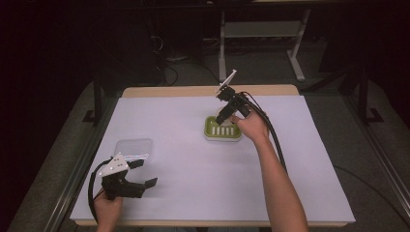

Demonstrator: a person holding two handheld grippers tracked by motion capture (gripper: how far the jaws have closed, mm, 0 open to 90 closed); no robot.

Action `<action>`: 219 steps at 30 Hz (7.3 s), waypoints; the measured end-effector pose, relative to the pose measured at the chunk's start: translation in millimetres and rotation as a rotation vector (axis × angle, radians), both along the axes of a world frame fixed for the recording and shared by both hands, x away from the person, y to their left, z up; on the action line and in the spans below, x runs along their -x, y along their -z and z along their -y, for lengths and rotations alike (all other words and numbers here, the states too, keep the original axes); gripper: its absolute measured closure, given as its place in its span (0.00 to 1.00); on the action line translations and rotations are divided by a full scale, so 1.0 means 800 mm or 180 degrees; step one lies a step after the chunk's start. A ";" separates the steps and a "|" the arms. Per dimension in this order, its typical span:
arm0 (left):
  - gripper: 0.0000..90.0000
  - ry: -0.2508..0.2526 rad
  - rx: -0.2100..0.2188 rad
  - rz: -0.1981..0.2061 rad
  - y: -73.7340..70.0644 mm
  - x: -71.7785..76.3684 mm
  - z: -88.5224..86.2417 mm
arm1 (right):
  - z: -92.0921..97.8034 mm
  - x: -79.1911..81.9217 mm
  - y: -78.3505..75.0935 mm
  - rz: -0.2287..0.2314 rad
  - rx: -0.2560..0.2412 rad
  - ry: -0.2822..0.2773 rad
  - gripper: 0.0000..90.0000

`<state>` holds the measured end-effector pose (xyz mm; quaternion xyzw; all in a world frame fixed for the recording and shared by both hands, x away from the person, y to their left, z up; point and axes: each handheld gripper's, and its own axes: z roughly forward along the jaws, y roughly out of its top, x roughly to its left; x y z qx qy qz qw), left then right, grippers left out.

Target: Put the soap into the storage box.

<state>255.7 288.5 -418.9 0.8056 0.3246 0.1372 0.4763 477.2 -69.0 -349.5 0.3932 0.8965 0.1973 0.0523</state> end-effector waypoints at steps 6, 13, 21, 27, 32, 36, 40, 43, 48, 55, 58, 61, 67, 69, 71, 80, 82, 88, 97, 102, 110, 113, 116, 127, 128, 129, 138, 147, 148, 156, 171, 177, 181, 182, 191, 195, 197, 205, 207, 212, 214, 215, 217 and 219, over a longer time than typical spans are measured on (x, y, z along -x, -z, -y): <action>0.14 -0.0002 0.0004 -0.0009 0.000 0.000 0.000 | 0.000 0.000 0.003 -0.0023 0.0054 0.0015 0.25; 0.14 0.0021 -0.0023 0.0018 0.000 0.000 0.000 | 0.003 0.001 0.004 -0.0051 0.0069 0.0040 0.25; 0.14 0.0008 -0.0006 0.0014 0.000 0.000 -0.001 | 0.003 0.002 0.005 -0.0032 0.0067 0.0032 0.25; 0.14 -0.0004 0.0006 -0.0010 0.000 0.001 0.000 | 0.005 0.000 0.016 -0.0078 0.0033 0.0083 0.25; 0.14 0.0004 -0.0001 -0.0002 0.000 0.000 -0.001 | 0.006 -0.003 0.029 -0.0127 0.0038 0.0123 0.25; 0.14 0.0006 0.0002 0.0001 0.000 0.000 0.000 | 0.005 -0.004 0.035 -0.0147 0.0055 0.0128 0.25; 0.14 0.0007 0.0003 0.0003 0.000 0.000 0.000 | 0.001 -0.006 0.043 -0.0163 0.0046 0.0162 0.25; 0.14 0.0006 0.0001 0.0000 0.000 0.000 -0.001 | -0.002 -0.007 0.047 -0.0183 0.0044 0.0168 0.24; 0.14 0.0007 -0.0001 0.0003 0.000 0.000 -0.001 | -0.005 -0.008 0.050 -0.0186 0.0047 0.0181 0.24; 0.14 0.0009 -0.0005 0.0009 0.000 0.000 -0.001 | -0.008 -0.011 0.058 -0.0203 0.0070 0.0218 0.24; 0.14 0.0009 -0.0004 0.0011 0.000 0.000 -0.001 | -0.008 -0.012 0.060 -0.0218 0.0064 0.0257 0.24; 0.14 0.0007 -0.0008 0.0008 0.000 0.000 -0.002 | -0.008 -0.012 0.061 -0.0235 0.0047 0.0243 0.24; 0.14 0.0008 -0.0010 0.0013 0.000 0.000 -0.002 | -0.011 -0.012 0.064 -0.0246 0.0078 0.0253 0.24; 0.14 0.0010 -0.0012 0.0014 0.000 0.000 -0.002 | -0.011 -0.013 0.065 -0.0259 0.0092 0.0240 0.24; 0.14 0.0012 -0.0017 0.0018 0.000 0.000 -0.002 | -0.011 -0.013 0.065 -0.0266 0.0087 0.0240 0.24; 0.14 0.0008 -0.0014 0.0013 0.000 -0.001 -0.002 | -0.011 -0.010 0.058 -0.0193 0.0008 0.0256 0.26; 0.14 0.0006 -0.0007 0.0010 0.000 -0.001 -0.001 | -0.010 -0.009 0.054 -0.0166 -0.0021 0.0274 0.28; 0.14 0.0007 -0.0012 0.0008 0.000 0.000 0.000 | -0.004 -0.005 0.040 -0.0144 -0.0044 0.0258 0.29; 0.14 0.0005 -0.0023 0.0010 0.000 -0.001 0.000 | 0.003 0.004 0.030 -0.0140 -0.0154 0.0211 0.28; 0.14 0.0009 -0.0031 0.0017 0.000 -0.001 -0.001 | 0.006 0.010 0.021 -0.0117 -0.0264 0.0215 0.27; 0.14 0.0018 -0.0054 0.0024 0.000 -0.001 0.000 | 0.024 0.026 0.007 -0.0048 -0.0390 0.0212 0.27; 0.14 0.0015 -0.0052 0.0020 0.000 -0.001 0.000 | 0.033 0.032 0.007 -0.0089 -0.0457 0.0216 0.26; 0.14 0.0008 -0.0047 0.0000 0.000 -0.001 0.001 | 0.043 0.042 0.010 -0.0100 -0.0468 0.0211 0.26; 0.14 0.0004 -0.0056 -0.0005 0.001 -0.001 0.001 | 0.072 0.069 0.015 -0.0061 -0.0560 0.0221 0.26; 0.14 -0.0001 -0.0061 -0.0010 0.001 -0.001 0.001 | 0.074 0.071 0.016 -0.0074 -0.0570 0.0233 0.26; 0.14 -0.0001 -0.0061 -0.0016 0.001 -0.001 0.001 | 0.076 0.074 0.016 -0.0066 -0.0579 0.0247 0.26; 0.14 -0.0026 -0.0061 -0.0006 0.001 -0.002 -0.003 | 0.101 0.093 0.020 -0.0071 -0.0701 0.0281 0.26; 0.14 -0.0031 -0.0085 -0.0001 0.001 -0.003 -0.003 | 0.126 0.113 0.021 -0.0014 -0.0810 0.0356 0.26; 0.14 -0.0031 -0.0085 -0.0001 0.001 -0.003 -0.003 | 0.126 0.113 0.021 -0.0014 -0.0810 0.0356 0.26; 0.14 -0.0019 -0.0107 -0.0009 0.002 -0.003 -0.001 | 0.145 0.134 0.028 0.0017 -0.0877 0.0389 0.26; 0.14 -0.0027 -0.0091 -0.0025 0.003 -0.003 -0.001 | 0.173 0.164 0.040 0.0090 -0.0950 0.0415 0.26; 0.14 -0.0041 -0.0071 -0.0030 0.003 -0.003 0.000 | 0.185 0.176 0.045 0.0099 -0.0990 0.0453 0.26; 0.14 -0.0064 -0.0049 -0.0043 0.004 -0.002 -0.001 | 0.192 0.184 0.047 0.0079 -0.0986 0.0486 0.26; 0.14 -0.0065 -0.0050 -0.0039 0.003 -0.002 -0.001 | 0.194 0.187 0.047 0.0068 -0.0986 0.0499 0.26; 0.14 -0.0068 -0.0068 -0.0054 0.004 -0.002 -0.001 | 0.211 0.207 0.053 0.0095 -0.1008 0.0520 0.26; 0.14 -0.0063 -0.0061 -0.0046 0.005 -0.003 0.000 | 0.216 0.217 0.058 0.0092 -0.1043 0.0537 0.26; 0.14 -0.0050 -0.0070 -0.0032 0.005 -0.003 0.001 | 0.219 0.221 0.061 0.0089 -0.1040 0.0547 0.26; 0.14 -0.0049 -0.0072 -0.0061 0.006 -0.003 0.001 | 0.223 0.233 0.070 0.0074 -0.1076 0.0551 0.26; 0.14 -0.0047 -0.0074 -0.0060 0.005 -0.003 0.002 | 0.223 0.237 0.071 0.0084 -0.1080 0.0556 0.26; 0.14 -0.0039 -0.0090 -0.0068 0.007 -0.004 0.003 | 0.223 0.245 0.074 0.0123 -0.1105 0.0523 0.26; 0.14 -0.0027 -0.0092 -0.0051 0.007 -0.005 0.004 | 0.223 0.246 0.074 0.0126 -0.1101 0.0517 0.26; 0.14 -0.0028 -0.0095 -0.0053 0.007 -0.004 0.004 | 0.223 0.248 0.075 0.0127 -0.1103 0.0524 0.26; 0.14 -0.0025 -0.0106 -0.0068 0.007 -0.005 0.004 | 0.224 0.249 0.077 0.0150 -0.1111 0.0515 0.26; 0.14 -0.0024 -0.0104 -0.0073 0.007 -0.005 0.005 | 0.223 0.253 0.080 0.0136 -0.1106 0.0527 0.26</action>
